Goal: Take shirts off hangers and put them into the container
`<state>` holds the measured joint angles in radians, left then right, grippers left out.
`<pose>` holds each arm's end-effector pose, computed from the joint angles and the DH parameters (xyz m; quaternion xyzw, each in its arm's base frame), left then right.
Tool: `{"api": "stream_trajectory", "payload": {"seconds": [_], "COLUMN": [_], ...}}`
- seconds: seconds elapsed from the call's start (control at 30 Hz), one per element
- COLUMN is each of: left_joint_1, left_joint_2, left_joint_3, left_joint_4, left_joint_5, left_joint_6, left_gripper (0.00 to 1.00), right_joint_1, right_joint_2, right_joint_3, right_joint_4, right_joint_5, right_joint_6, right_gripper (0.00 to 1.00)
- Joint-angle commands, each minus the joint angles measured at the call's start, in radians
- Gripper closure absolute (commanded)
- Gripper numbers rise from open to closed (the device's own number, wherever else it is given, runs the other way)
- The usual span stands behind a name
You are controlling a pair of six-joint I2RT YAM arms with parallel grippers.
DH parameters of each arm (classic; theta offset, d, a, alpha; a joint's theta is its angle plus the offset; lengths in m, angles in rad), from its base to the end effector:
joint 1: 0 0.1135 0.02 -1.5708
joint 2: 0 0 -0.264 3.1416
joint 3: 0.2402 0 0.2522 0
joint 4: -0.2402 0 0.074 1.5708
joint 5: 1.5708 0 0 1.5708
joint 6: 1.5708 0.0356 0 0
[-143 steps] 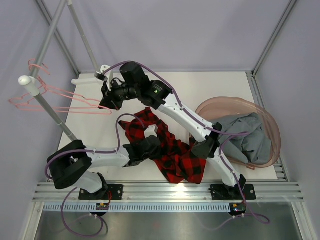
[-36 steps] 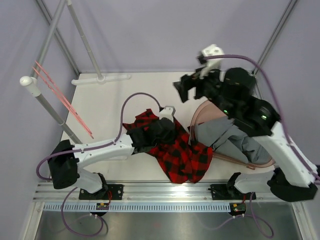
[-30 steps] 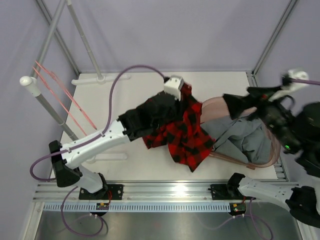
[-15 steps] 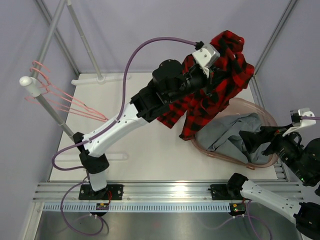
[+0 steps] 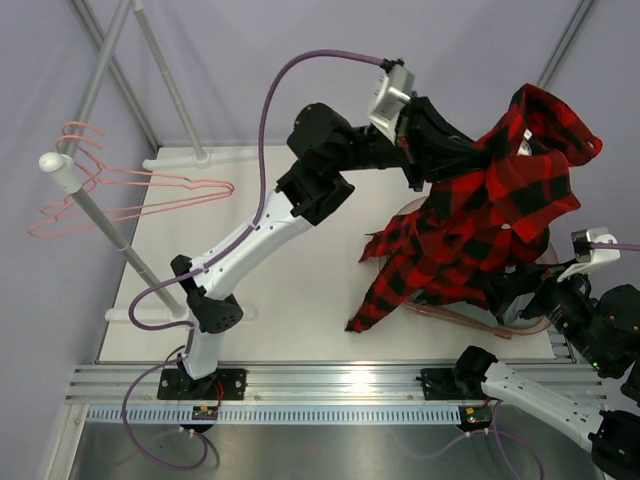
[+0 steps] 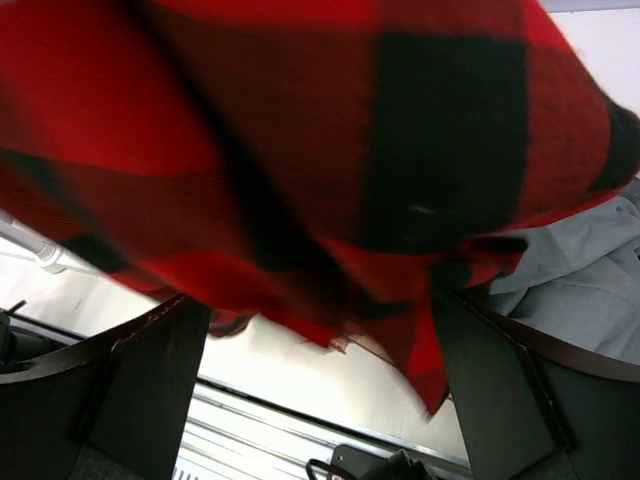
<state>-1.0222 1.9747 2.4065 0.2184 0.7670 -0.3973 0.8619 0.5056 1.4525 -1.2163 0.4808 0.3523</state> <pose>0.1877 -0.3545 0.5736 0.4456 0.2890 -0.6675 0.5219 0.0029 -0.0220 0.4471 -0.0552 0.7842 0.1800 0.5913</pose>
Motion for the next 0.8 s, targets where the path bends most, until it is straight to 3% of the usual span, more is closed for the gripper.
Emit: {"api": "stream_trajectory", "payload": {"seconds": [0.0, 0.4, 0.63, 0.77], "left_joint_1": [0.017, 0.071, 0.122, 0.158], "left_joint_2": [0.003, -0.079, -0.089, -0.091], "left_joint_3": [0.127, 0.132, 0.135, 0.12], "left_joint_4": [0.262, 0.231, 0.093, 0.009], "left_joint_5": [0.137, 0.069, 0.017, -0.011], "left_joint_6": [-0.182, -0.222, -0.198, -0.179], "left_gripper": [1.0, 1.0, 1.0, 1.0], "right_joint_1": [0.002, 0.0, 0.0, 0.0], "right_joint_2": [-0.025, -0.019, -0.009, -0.055], "right_joint_3": [-0.003, -0.112, -0.124, -0.115], "right_joint_4": [0.02, 0.139, 0.248, 0.25], "right_joint_5": [0.039, -0.183, -0.736, -0.7], "right_joint_6": [0.014, 0.06, 0.028, 0.04], "right_gripper": [0.0, 0.01, 0.01, 0.0]}}
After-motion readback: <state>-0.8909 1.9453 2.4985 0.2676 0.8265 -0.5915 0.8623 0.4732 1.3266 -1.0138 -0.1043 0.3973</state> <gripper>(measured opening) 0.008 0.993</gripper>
